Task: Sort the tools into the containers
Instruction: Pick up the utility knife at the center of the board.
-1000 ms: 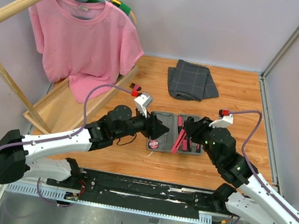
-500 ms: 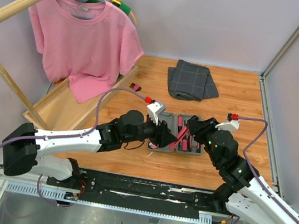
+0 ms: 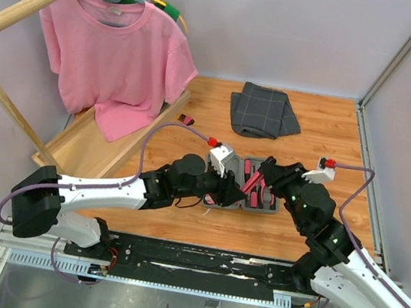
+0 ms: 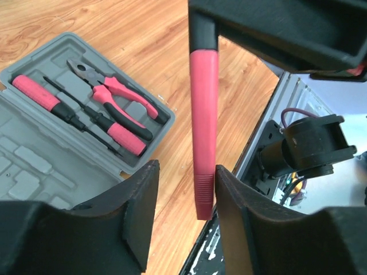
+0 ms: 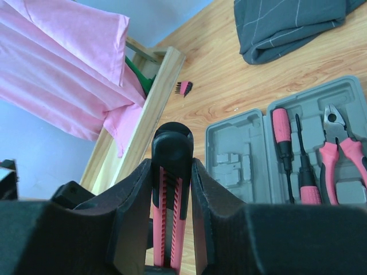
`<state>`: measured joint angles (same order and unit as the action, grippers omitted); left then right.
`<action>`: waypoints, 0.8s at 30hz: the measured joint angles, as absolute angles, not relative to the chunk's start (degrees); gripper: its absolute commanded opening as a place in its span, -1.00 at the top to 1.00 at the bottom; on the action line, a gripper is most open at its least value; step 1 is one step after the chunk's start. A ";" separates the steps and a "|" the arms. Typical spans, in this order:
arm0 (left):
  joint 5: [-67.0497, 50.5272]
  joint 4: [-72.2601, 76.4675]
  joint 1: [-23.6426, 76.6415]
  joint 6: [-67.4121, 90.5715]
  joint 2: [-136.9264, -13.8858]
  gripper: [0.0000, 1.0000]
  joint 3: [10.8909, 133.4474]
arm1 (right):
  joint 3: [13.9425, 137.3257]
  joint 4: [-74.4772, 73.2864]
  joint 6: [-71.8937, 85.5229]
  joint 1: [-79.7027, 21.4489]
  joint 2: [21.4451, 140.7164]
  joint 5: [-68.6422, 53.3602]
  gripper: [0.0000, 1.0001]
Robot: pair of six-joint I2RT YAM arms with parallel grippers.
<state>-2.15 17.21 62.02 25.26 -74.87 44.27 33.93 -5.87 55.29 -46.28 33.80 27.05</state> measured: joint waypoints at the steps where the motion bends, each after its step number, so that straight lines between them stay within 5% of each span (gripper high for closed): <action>1: -2.22 17.19 62.02 25.12 -75.11 0.18 44.29 | 33.93 -5.78 55.27 -46.28 33.54 26.98 0.95; 6: -2.66 17.17 62.06 24.77 -76.07 0.63 44.38 | 33.93 -5.48 55.22 -46.26 33.21 26.92 0.89; 10: -2.68 16.99 62.13 24.16 -76.07 0.95 44.47 | 33.87 -5.28 55.22 -46.22 33.67 26.94 0.62; 17: -1.74 16.34 62.33 24.01 -75.90 0.99 44.47 | 33.63 -5.63 53.47 -46.22 32.95 27.46 0.06; 24: 3.16 12.99 62.33 22.61 -73.71 0.99 44.47 | 31.81 -6.22 44.58 -46.22 28.25 31.46 -0.21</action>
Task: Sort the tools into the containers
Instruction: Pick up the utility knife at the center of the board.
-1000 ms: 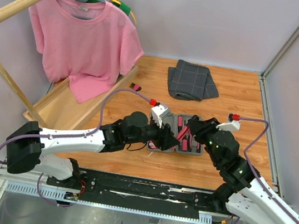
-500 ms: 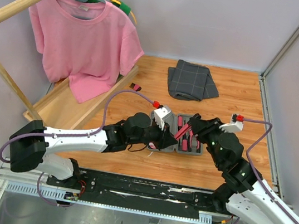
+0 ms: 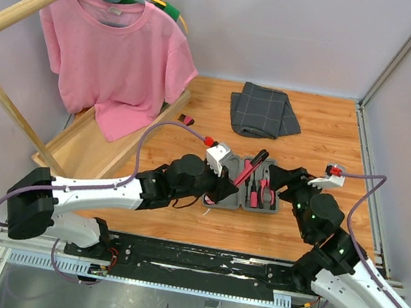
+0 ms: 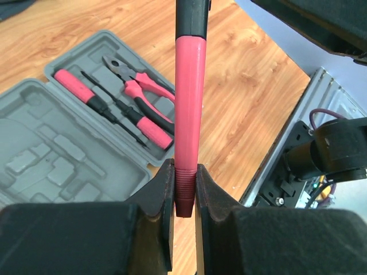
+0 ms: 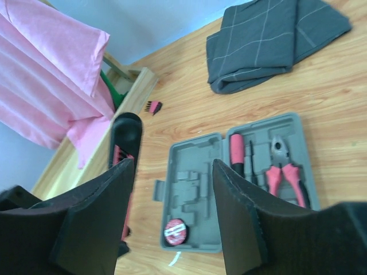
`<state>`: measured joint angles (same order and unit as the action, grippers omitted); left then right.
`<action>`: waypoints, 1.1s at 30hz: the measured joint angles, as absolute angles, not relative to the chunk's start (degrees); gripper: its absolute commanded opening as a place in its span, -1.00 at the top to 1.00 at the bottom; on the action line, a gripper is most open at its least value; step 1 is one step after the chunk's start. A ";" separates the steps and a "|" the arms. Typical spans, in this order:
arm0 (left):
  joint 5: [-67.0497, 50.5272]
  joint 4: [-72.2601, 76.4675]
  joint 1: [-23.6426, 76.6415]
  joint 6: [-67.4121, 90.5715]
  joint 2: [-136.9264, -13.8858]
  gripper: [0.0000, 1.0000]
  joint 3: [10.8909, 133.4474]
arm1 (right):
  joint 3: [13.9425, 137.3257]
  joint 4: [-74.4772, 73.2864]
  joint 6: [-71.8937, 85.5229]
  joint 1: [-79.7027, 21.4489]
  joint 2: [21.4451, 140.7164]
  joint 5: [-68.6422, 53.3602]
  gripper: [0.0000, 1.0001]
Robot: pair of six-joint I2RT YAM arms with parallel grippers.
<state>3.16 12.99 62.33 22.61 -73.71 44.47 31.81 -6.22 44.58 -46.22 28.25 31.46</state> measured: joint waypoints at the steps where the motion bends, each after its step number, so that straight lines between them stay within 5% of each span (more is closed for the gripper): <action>1: 3.55 12.69 62.24 22.31 -73.34 0.99 44.47 | 31.11 -6.00 42.87 -46.22 27.18 31.68 -0.23; 11: -0.75 8.43 58.78 20.45 -72.16 0.99 44.47 | 22.98 1.19 23.59 -46.22 21.26 32.16 -0.38; 23: -7.86 2.28 52.88 19.79 -68.47 0.99 45.30 | 19.53 13.67 -3.38 -46.63 26.20 10.24 -0.47; 33: -8.16 -8.21 51.62 16.03 -65.12 0.99 48.53 | 22.13 12.34 -30.57 -60.73 30.15 5.26 -0.48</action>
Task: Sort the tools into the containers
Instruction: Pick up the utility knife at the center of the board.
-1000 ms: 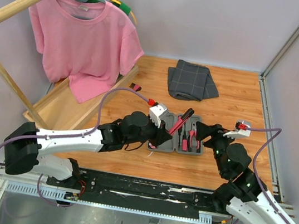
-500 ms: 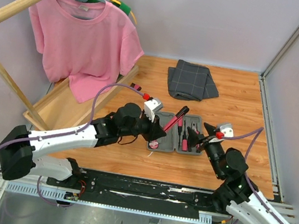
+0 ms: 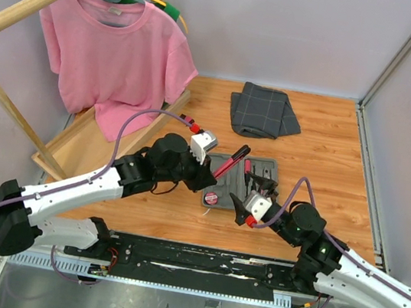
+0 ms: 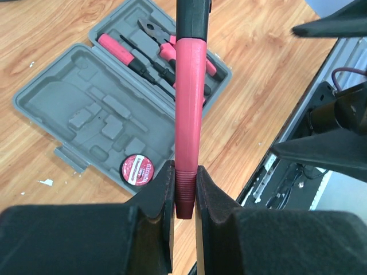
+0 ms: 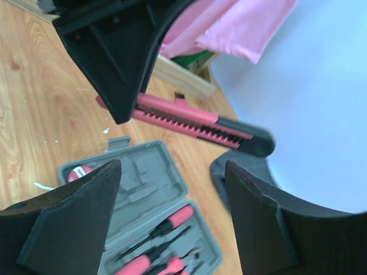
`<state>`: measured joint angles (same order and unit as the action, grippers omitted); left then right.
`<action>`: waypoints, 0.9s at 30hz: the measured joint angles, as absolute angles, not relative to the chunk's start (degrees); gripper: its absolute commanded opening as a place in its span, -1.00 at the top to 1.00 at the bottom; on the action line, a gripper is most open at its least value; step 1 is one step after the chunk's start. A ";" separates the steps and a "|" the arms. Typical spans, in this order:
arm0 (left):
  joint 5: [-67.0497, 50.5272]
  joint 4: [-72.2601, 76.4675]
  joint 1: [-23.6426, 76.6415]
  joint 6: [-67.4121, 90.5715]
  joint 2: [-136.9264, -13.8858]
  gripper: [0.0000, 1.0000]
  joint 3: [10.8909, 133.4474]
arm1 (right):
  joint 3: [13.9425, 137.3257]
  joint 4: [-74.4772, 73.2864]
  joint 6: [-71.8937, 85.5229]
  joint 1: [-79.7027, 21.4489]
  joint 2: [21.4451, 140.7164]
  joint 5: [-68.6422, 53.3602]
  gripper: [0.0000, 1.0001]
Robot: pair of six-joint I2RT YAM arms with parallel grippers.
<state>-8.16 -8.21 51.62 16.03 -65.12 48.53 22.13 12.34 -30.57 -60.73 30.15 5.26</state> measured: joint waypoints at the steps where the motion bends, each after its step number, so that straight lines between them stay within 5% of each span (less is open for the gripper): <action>1: -8.38 -9.26 51.59 15.49 -64.90 0.99 48.88 | 23.16 11.20 -33.58 -61.43 30.15 4.82 -0.48; 12: -14.94 -18.31 51.51 10.68 -64.79 0.99 52.73 | 36.42 -7.88 -57.17 -62.15 29.45 -1.34 -0.46; 27: -21.85 -24.34 51.51 6.33 -66.32 0.99 54.35 | 43.62 -23.33 -72.84 -62.33 43.46 0.01 -0.33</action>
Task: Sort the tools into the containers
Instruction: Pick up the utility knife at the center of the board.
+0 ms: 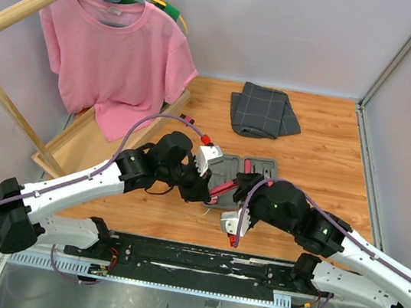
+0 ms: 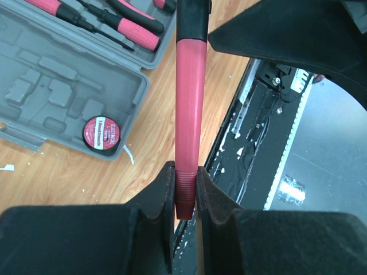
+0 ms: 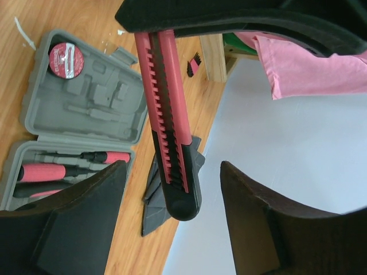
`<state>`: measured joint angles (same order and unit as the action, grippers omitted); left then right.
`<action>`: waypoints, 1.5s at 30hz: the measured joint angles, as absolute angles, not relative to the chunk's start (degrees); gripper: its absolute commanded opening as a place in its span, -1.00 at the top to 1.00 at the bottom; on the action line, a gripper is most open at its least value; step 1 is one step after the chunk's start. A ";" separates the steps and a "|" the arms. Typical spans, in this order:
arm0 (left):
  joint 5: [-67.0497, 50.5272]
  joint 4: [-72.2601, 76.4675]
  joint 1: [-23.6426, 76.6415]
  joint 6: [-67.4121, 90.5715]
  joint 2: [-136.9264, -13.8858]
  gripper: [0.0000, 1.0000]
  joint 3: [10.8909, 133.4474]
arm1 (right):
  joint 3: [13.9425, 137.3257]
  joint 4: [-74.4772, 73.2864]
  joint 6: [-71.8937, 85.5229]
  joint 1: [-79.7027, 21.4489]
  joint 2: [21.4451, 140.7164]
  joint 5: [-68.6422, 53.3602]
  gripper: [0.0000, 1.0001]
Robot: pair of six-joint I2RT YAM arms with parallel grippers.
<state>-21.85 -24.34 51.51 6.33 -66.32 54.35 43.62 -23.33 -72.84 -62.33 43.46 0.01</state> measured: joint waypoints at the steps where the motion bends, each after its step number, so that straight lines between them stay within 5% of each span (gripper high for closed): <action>1: -22.24 -24.43 51.51 6.22 -66.41 0.99 54.35 | 43.68 -23.59 -73.54 -62.33 43.86 0.32 -0.31; 17: -25.47 -25.47 51.48 5.32 -66.94 0.99 54.35 | 43.03 -23.75 -76.75 -62.33 45.98 3.68 0.67; 21: -25.50 -25.74 51.46 5.32 -67.13 0.81 54.35 | 42.44 -22.98 -76.49 -62.33 45.82 3.66 0.97; 31: -25.45 -25.34 51.44 5.19 -66.85 -0.15 54.35 | 42.13 -21.28 -74.41 -62.33 44.84 3.29 0.99; 37: -23.44 -24.40 51.44 5.87 -63.66 -0.39 54.33 | 41.52 -20.21 -73.45 -62.33 44.62 3.22 0.99; 45: -18.59 -19.05 51.44 8.45 -58.81 -0.45 52.97 | 38.39 -16.58 -65.60 -62.33 41.76 3.66 0.99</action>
<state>-18.59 -19.05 51.44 8.45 -58.81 52.97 38.39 -16.58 -65.60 -62.33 41.76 3.66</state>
